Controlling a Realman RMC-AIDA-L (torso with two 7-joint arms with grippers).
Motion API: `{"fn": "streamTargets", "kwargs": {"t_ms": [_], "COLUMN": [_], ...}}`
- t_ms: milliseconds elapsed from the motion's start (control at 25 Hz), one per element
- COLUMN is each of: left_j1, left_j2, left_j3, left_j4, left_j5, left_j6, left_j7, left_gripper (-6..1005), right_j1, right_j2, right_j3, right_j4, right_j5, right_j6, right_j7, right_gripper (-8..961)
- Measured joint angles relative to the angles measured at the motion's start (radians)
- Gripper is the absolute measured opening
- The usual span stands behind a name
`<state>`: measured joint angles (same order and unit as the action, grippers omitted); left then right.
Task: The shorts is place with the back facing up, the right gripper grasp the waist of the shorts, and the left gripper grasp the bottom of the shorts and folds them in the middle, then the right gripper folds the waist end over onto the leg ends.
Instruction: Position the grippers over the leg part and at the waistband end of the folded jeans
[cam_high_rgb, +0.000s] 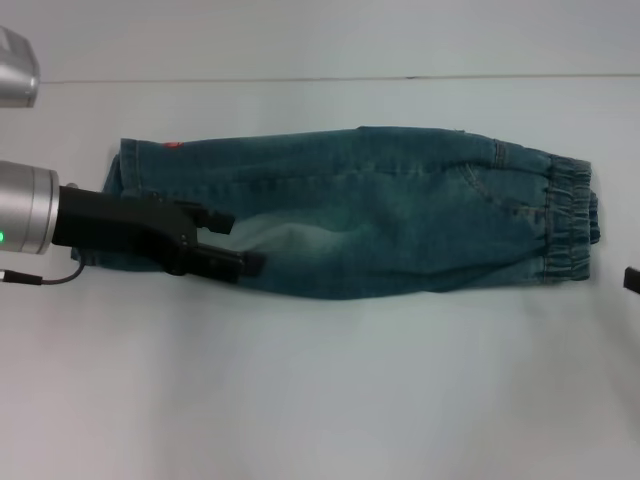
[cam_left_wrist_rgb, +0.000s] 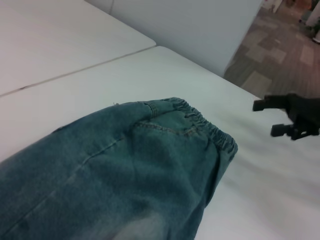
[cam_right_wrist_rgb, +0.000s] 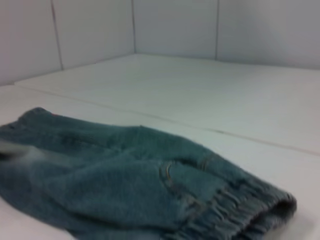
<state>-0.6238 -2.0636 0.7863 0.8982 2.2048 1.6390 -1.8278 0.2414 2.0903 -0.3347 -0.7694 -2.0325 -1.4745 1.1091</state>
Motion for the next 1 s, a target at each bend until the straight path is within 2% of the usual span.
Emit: {"fn": "streamTargets", "kwargs": {"t_ms": [160, 440, 680, 1000], "left_j1": [-0.009, -0.029, -0.032, -0.035], "left_j2": [-0.001, -0.003, -0.004, -0.008], "left_j3": [0.000, 0.011, 0.029, 0.045], "left_j4": [-0.008, -0.034, -0.043, -0.046], "left_j5": [0.010, 0.025, 0.025, 0.025], "left_j6": [-0.001, -0.022, -0.040, -0.061], "left_j7": [-0.003, -0.003, -0.004, -0.001], "left_gripper": [903, 903, 902, 903], "right_j1": [0.016, 0.082, 0.131, 0.157], "right_j2": [-0.004, -0.009, -0.008, -0.016], "right_j3": [0.006, -0.012, -0.014, -0.033], "right_j4": [0.084, 0.152, 0.160, 0.154], "right_j5": [0.001, -0.043, -0.111, -0.155], "right_j6": [0.063, 0.115, 0.145, 0.161], "right_j7": [-0.049, -0.051, 0.000, 0.094], "right_gripper": [917, 917, 917, 914]}}
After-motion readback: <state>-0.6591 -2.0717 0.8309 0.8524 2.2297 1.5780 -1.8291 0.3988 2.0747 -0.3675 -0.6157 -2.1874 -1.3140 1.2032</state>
